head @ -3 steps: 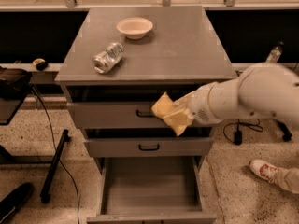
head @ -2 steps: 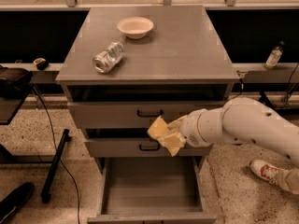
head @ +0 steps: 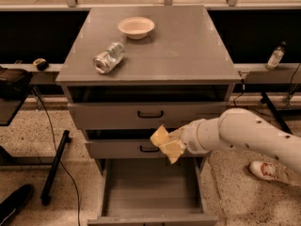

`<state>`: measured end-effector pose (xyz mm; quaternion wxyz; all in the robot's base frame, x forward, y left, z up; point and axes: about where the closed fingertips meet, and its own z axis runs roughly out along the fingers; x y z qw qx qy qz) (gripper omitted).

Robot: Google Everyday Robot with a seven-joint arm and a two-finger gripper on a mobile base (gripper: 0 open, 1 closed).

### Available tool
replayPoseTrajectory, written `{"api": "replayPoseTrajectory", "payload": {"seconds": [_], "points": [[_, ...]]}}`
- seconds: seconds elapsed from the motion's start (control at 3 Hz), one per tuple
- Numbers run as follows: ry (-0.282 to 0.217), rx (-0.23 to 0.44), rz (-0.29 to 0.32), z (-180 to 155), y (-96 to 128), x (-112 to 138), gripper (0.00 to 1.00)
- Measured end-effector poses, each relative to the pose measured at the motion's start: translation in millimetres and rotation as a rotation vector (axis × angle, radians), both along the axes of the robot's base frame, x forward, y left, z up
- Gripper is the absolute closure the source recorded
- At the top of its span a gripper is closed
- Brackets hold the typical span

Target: Place sponge into bottom drawer

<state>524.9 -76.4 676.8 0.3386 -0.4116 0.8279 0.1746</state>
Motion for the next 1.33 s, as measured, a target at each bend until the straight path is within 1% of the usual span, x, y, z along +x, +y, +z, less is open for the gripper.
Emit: {"api": "replayPoseTrajectory", "payload": {"seconds": [0.33,0.67,1.0,1.33], "points": [[0.122,0.112,-0.095,-82.9,-20.7,-1.4,1.00],[0.250,0.204,-0.177,-167.2,-44.8,-13.3,1.00],[0.312,0.241,-0.183,-202.8,-38.2,-24.4,1.00],[0.324,0.252,-0.149,-198.5,-34.6,-25.3,1.00]]}}
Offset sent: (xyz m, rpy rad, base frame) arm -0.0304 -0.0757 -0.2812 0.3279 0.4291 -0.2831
